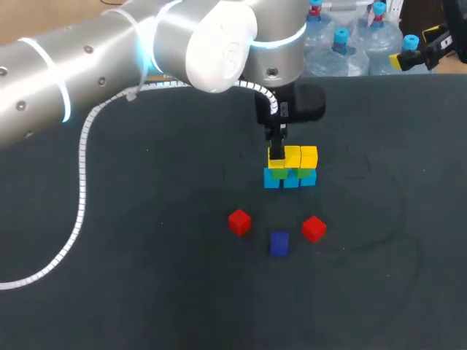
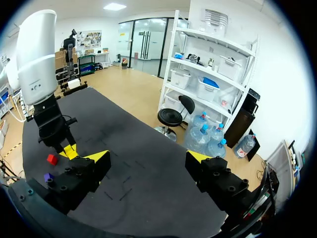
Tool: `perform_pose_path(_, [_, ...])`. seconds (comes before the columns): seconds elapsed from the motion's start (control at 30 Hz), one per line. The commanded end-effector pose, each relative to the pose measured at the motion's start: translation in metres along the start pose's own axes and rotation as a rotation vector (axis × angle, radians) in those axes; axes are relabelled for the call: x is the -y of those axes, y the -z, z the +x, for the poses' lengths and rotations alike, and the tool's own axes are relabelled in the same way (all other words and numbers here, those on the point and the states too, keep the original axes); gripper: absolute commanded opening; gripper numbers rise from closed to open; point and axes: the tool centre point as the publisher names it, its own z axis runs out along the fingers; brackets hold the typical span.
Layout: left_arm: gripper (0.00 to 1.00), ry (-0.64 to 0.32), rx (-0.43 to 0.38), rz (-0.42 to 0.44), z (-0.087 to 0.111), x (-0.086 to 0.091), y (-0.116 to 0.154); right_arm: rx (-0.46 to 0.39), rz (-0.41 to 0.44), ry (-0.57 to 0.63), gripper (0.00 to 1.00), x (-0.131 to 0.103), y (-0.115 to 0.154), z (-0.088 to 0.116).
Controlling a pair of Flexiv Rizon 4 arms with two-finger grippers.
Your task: Place the blue cubes, place green cubes on the blue cubes, place the yellow cubes on the green cubes, then place the red cubes on the yellow cubes, and place purple cube on the red cubes.
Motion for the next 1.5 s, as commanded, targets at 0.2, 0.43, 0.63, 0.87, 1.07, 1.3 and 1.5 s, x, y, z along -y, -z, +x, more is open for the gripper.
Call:
perform_pose_path(0.2, [0.00,-0.001,-0.005,0.012,-0.0021,-0.0035,-0.0017,-0.002,0.043,-0.001,1.00,-0.0036,0.0007,0.0002])
perform_pose_path(0.43, [0.45,0.000,-0.011,0.016,-0.0021,-0.0034,-0.0021,-0.002,0.043,-0.001,1.00,-0.0036,0.0007,0.0002])
perform_pose_path(0.63, [1.00,0.004,-0.018,0.019,-0.0020,-0.0032,-0.0030,-0.002,0.043,-0.001,1.00,-0.0036,0.0007,0.0002])
perform_pose_path(0.87, [1.00,0.009,-0.017,0.017,-0.0016,-0.0029,-0.0031,-0.002,0.043,-0.001,1.00,-0.0036,0.0007,0.0002])
perform_pose_path(1.07, [0.86,0.014,-0.016,0.014,-0.0008,-0.0033,-0.0030,-0.002,0.043,-0.001,1.00,-0.0036,0.0007,0.0002])
perform_pose_path(1.3, [0.44,0.015,-0.013,0.011,-0.0002,-0.0034,-0.0031,-0.002,0.043,-0.001,1.00,-0.0036,0.0007,0.0002])
perform_pose_path(1.5, [0.43,0.012,-0.010,0.015,-0.0004,-0.0027,-0.0033,-0.002,0.043,-0.001,1.00,-0.0036,0.0007,0.0002])
